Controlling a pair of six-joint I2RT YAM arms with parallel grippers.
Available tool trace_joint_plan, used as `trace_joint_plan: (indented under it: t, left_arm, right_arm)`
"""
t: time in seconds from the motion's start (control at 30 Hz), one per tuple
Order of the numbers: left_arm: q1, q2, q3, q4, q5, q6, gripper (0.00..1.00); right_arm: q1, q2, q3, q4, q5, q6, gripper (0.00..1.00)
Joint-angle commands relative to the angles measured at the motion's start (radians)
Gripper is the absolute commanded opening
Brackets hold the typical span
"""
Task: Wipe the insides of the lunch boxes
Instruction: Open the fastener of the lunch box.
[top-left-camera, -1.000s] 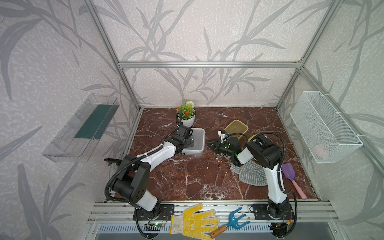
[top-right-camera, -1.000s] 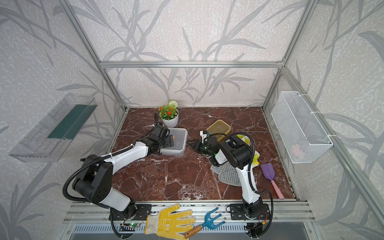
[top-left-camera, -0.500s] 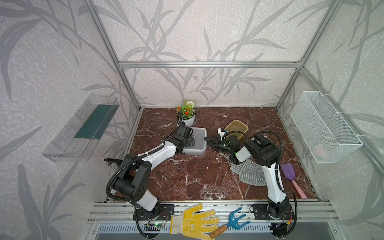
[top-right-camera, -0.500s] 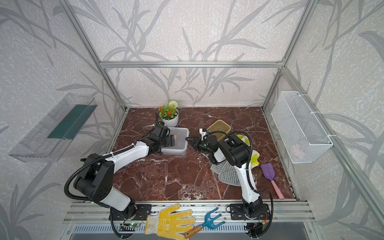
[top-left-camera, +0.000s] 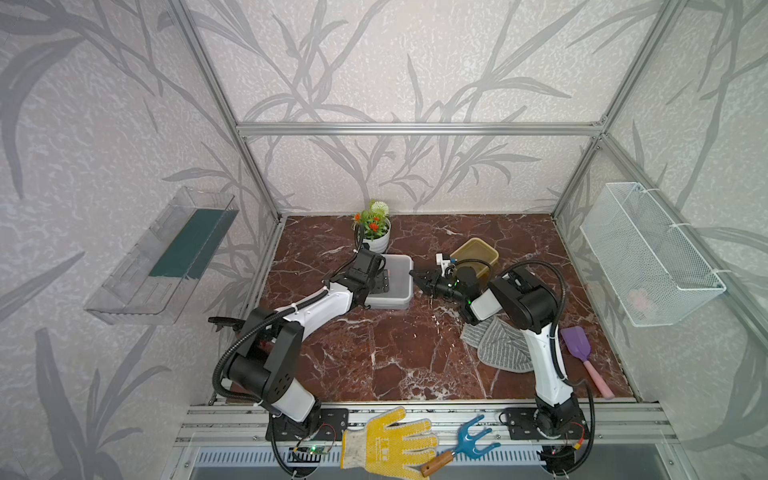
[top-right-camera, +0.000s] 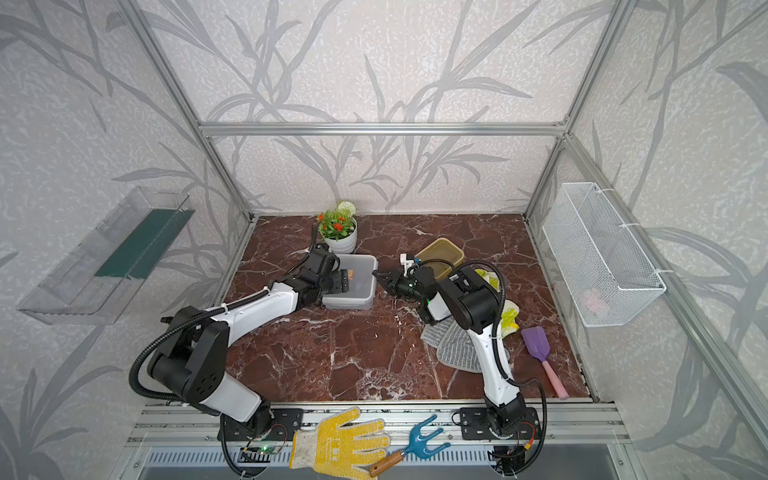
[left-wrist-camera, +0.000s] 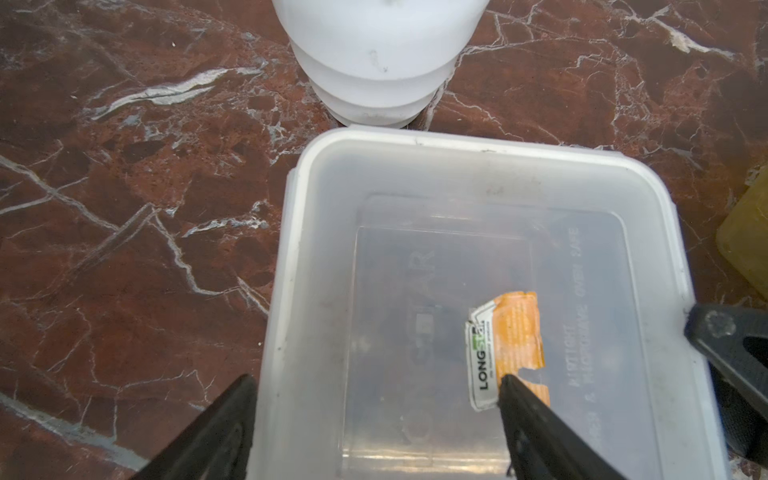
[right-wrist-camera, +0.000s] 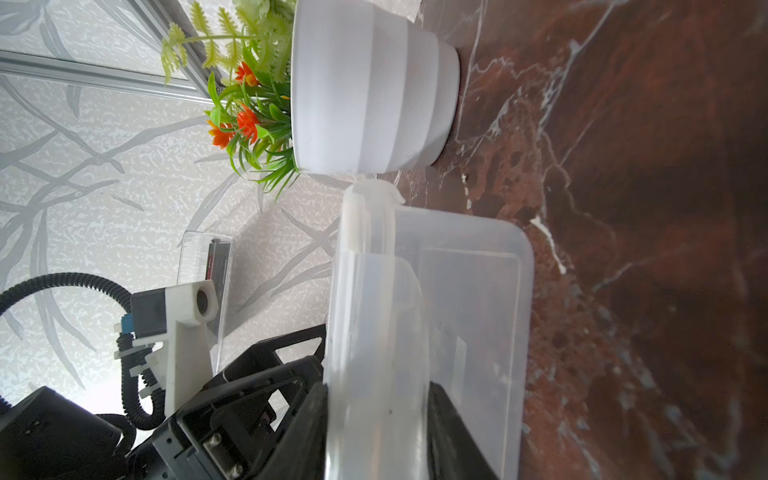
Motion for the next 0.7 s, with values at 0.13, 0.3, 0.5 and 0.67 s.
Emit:
trace_joint_plan:
  t: [0.13,0.3,0.5,0.67]
  left_arm:
    - [-0.025,0.092,-0.060,-0.187,0.154,0.029,0.86]
    - [-0.025,0.087,-0.056,-0.185,0.166,0.025,0.86]
    - [-0.025,0.074,-0.058,-0.188,0.160,0.035,0.86]
    - [-0.025,0.063,-0.063,-0.187,0.163,0.039,0.86]
  right_arm:
    - [0.044,-0.066,-0.031,0.062,-0.116,0.062,0.33]
    - [0.044,-0.087,-0.067,0.061,-0.115,0.063,0.40]
    - [0.051,-0.119,-0.111,0.062,-0.100,0.044,0.47]
    - [0.080,-0.108,-0.103,0.061,-0.100,0.039,0.44]
